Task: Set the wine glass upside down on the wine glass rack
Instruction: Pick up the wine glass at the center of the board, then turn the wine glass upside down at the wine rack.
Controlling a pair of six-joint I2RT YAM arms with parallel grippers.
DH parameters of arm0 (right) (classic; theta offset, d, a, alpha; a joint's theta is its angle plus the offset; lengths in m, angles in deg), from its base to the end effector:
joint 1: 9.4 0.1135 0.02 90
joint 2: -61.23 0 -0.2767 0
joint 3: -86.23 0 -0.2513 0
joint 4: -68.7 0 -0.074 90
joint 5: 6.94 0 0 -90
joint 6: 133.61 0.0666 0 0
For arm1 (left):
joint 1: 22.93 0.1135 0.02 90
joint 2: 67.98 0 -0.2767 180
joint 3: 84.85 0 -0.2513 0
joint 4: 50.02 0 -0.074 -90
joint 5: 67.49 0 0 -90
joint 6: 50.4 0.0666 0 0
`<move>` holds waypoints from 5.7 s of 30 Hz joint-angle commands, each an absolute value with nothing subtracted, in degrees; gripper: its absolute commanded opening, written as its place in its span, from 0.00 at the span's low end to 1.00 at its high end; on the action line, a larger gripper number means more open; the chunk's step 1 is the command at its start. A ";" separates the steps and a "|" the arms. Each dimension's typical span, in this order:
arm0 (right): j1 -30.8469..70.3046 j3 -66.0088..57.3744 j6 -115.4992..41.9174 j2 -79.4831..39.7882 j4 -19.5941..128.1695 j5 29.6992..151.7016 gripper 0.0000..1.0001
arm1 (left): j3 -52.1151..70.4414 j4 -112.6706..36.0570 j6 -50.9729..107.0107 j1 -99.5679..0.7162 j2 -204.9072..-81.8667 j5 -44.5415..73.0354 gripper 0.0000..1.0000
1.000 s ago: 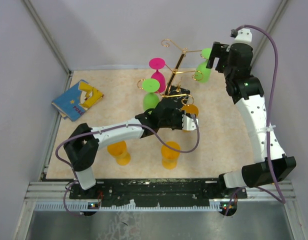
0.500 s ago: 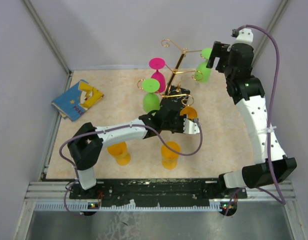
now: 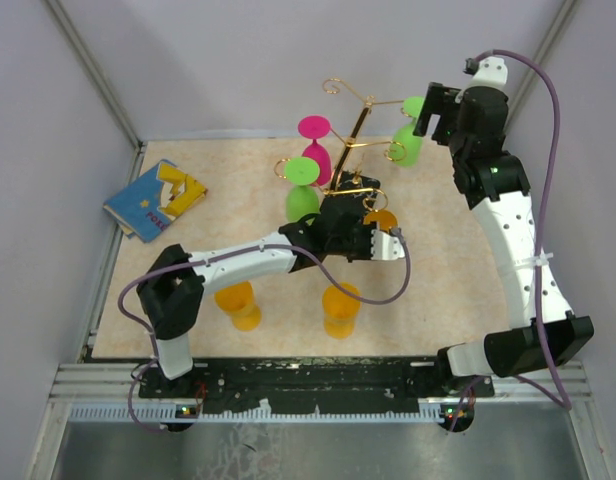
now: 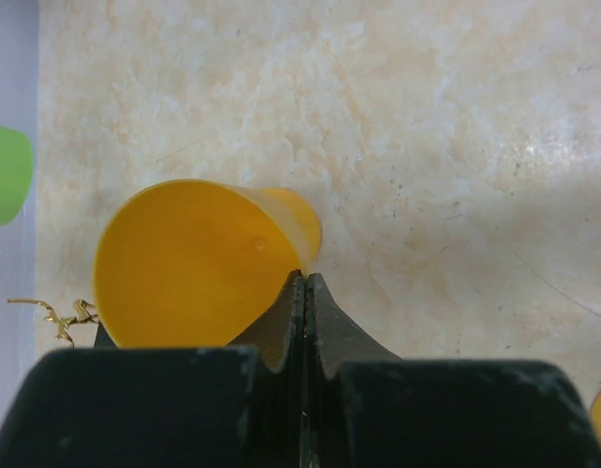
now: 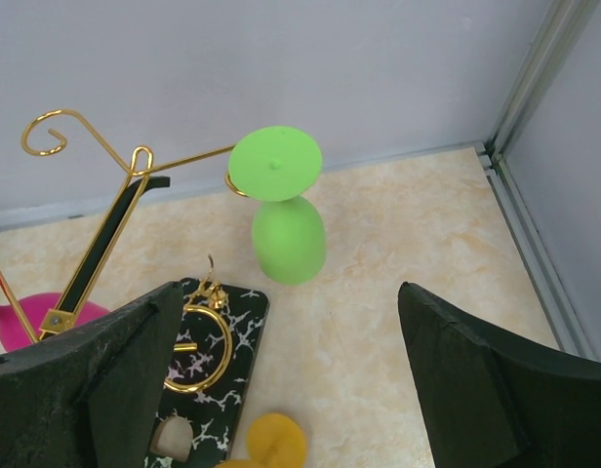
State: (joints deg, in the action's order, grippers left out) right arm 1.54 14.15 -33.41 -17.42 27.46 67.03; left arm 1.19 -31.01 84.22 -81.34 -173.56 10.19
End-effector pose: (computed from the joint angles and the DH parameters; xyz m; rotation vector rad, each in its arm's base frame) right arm 0.3174 0.0426 0.4790 0.1894 1.7614 0.0180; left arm 0.2289 -0.3994 0.2586 1.7320 1.2112 -0.3704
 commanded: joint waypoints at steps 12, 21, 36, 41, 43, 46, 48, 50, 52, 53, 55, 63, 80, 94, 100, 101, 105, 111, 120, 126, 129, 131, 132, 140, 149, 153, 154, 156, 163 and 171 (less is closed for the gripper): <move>0.18 23.32 -30.79 -17.32 28.59 68.01 0.88 | -11.16 -29.89 70.02 -81.91 -166.94 -12.64 0.00; 0.16 24.39 -32.15 -15.39 30.52 61.06 0.87 | -11.69 -34.89 66.40 -81.90 -162.72 -15.11 0.00; 0.14 18.26 -18.87 -9.26 40.25 73.77 0.90 | 9.23 -68.62 73.41 -81.37 -146.01 18.33 0.00; 0.18 16.71 -4.96 -8.72 45.95 88.81 0.89 | 14.77 -82.01 78.97 -81.37 -146.80 24.44 0.00; 0.14 14.94 0.45 -9.12 47.70 92.86 0.88 | 15.80 -86.21 81.39 -81.37 -148.00 25.75 0.00; 0.16 11.60 6.31 -9.25 50.82 96.31 0.85 | 16.61 -92.43 84.37 -81.37 -150.12 28.31 0.00; 0.17 9.89 9.47 -9.37 52.30 98.09 0.85 | 17.37 -96.16 85.98 -81.44 -151.40 29.55 0.00; 0.18 9.31 11.68 -9.58 53.06 99.63 0.85 | 18.45 -100.46 87.01 -81.39 -152.83 30.89 0.00; 0.13 9.25 13.02 -9.85 53.04 100.62 0.85 | 19.63 -103.99 88.62 -81.45 -153.98 31.40 0.00; 0.18 9.19 13.52 -10.06 53.34 101.09 0.85 | 19.97 -105.26 89.56 -81.46 -154.48 31.46 0.00; 0.17 9.21 15.15 -10.57 54.40 102.65 0.84 | 20.16 -106.85 90.94 -81.46 -155.42 31.49 0.00; 0.91 7.43 22.38 -14.89 59.57 108.45 0.79 | 19.63 -108.46 90.03 -80.61 -157.37 28.52 0.00; 1.12 5.03 27.78 -19.87 69.32 114.24 0.71 | 19.65 -114.58 89.20 -80.23 -161.38 27.08 0.00; 1.14 5.67 27.91 -22.89 70.26 116.02 0.62 | 18.15 -120.65 89.45 -80.32 -165.55 26.83 0.00; 1.23 5.81 28.38 -23.49 70.89 116.54 0.56 | 17.55 -121.10 89.18 -80.32 -166.86 26.39 0.00; 1.19 5.78 28.33 -23.49 70.95 116.55 0.56 | 17.46 -121.41 89.24 -80.32 -167.17 26.23 0.00; 1.33 5.48 28.11 -23.87 71.28 116.39 0.55 | 17.16 -121.98 88.61 -80.32 -167.77 25.52 0.00; 2.10 6.07 28.17 -24.28 71.52 116.72 0.47 | 16.55 -122.16 88.69 -80.32 -168.59 25.51 0.00; 3.46 7.62 25.23 -24.28 68.16 116.16 0.42 | 13.46 -123.55 88.49 -80.32 -172.32 25.72 0.00; 3.84 8.09 24.57 -24.55 68.07 116.16 0.39 | 13.10 -124.00 87.58 -80.32 -172.71 24.87 0.00; 3.82 8.33 24.14 -24.60 67.90 116.04 0.37 | 13.37 -124.26 88.05 -80.32 -172.48 25.21 0.00; 3.87 8.43 23.67 -24.68 67.76 115.99 0.34 | 13.61 -124.42 88.05 -80.32 -172.33 25.17 0.00; 3.86 8.52 23.64 -24.72 67.72 115.94 0.33 | 13.72 -124.38 88.02 -80.32 -172.24 25.07 0.00; 3.87 8.39 24.08 -25.31 68.37 115.98 0.24 | 16.05 -124.07 88.02 -80.32 -170.79 24.88 0.00; 3.87 8.64 23.13 -25.78 68.01 115.43 0.21 | 18.54 -123.73 88.23 -80.32 -168.93 24.82 0.00; 3.87 8.82 22.31 -25.61 67.59 114.78 0.19 | 18.99 -123.36 88.63 -80.32 -168.60 24.62 0.00; 3.83 8.82 22.05 -25.54 67.44 114.52 0.19 | 19.14 -123.19 88.68 -80.32 -168.57 24.54 0.00; 3.74 8.82 21.35 -25.36 67.20 114.00 0.19 | 19.63 -122.91 88.68 -80.32 -168.34 24.68 0.00; 3.17 9.75 20.37 -25.68 66.75 113.13 0.17 | 22.34 -121.94 89.01 -80.32 -166.95 25.95 0.08; 2.71 12.52 18.09 -26.86 65.61 112.12 0.14 | 25.58 -120.24 87.17 -80.32 -164.83 26.38 0.20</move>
State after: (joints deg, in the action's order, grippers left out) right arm 3.18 8.19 20.53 -26.27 63.42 113.76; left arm 24.03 -119.79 88.77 -80.07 -167.53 26.87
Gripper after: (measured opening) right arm 0.160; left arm 0.172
